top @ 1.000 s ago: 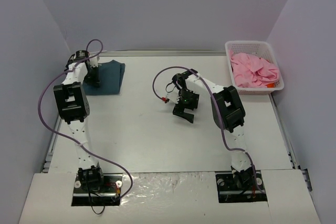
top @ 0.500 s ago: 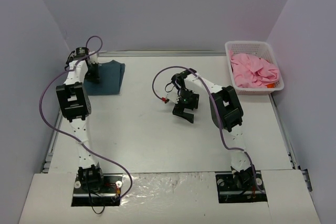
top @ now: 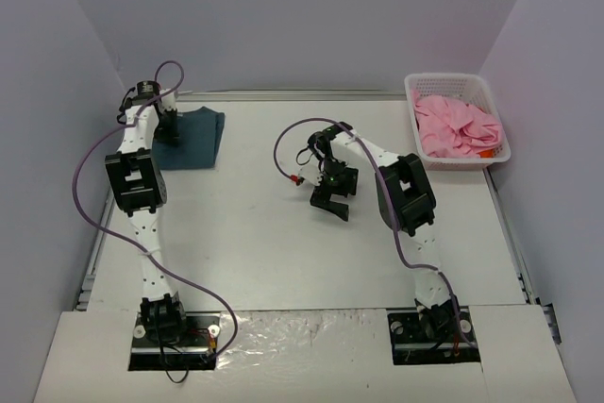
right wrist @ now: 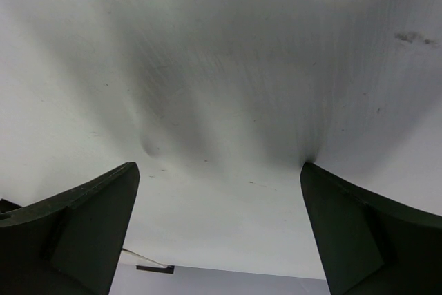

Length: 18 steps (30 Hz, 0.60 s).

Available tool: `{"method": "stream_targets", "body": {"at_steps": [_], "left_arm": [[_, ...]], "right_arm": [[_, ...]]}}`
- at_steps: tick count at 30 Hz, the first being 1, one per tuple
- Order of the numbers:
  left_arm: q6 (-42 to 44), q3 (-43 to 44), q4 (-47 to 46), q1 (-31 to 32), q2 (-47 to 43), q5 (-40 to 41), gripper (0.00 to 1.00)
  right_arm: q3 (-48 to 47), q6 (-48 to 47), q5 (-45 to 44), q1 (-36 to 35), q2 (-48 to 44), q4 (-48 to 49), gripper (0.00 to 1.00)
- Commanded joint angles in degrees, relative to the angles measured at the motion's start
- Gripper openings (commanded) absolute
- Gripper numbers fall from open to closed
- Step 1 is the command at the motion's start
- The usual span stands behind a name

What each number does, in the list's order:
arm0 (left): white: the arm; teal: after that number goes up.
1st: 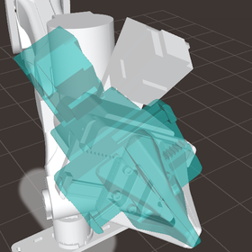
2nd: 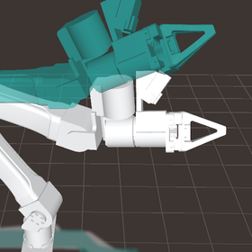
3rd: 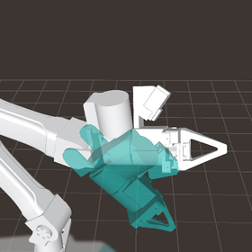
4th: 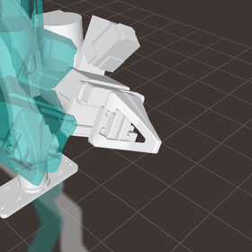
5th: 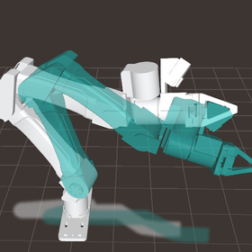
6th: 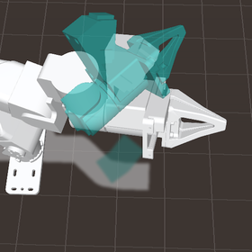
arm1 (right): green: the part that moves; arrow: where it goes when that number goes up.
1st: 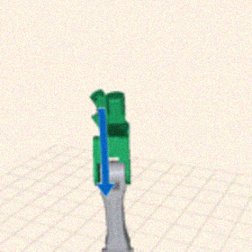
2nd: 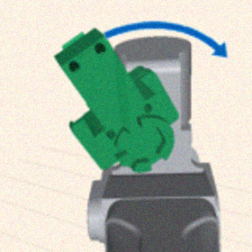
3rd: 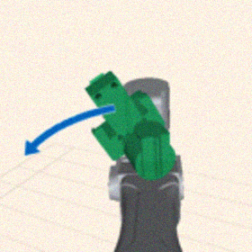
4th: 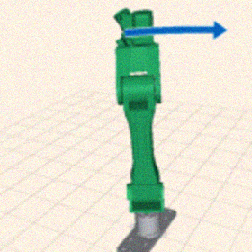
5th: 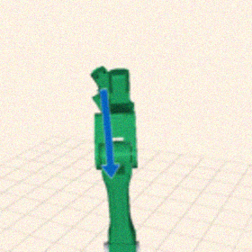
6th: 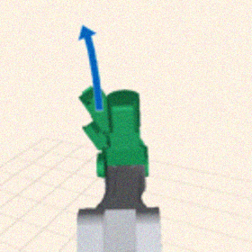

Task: Fold and stack the t-shirts
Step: Put the neatly folded tshirt into the corner of the board with the left arm

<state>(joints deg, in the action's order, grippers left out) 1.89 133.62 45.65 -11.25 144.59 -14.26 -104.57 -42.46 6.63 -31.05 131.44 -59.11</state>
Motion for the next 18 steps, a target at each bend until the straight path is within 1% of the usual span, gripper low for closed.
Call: {"method": "stream_targets", "body": {"at_steps": [1,18], "left_arm": [[-0.7,2.7,2.8,0.3,2.2,-0.2,0.02],[-0.7,9.1,2.7,0.3,5.7,0.1,0.02]], "right_arm": [[0.4,-0.6,2.5,0.5,4.3,-2.6,1.0],[-1.8,-1.2,4.1,0.4,7.3,-5.1,1.0]]}}
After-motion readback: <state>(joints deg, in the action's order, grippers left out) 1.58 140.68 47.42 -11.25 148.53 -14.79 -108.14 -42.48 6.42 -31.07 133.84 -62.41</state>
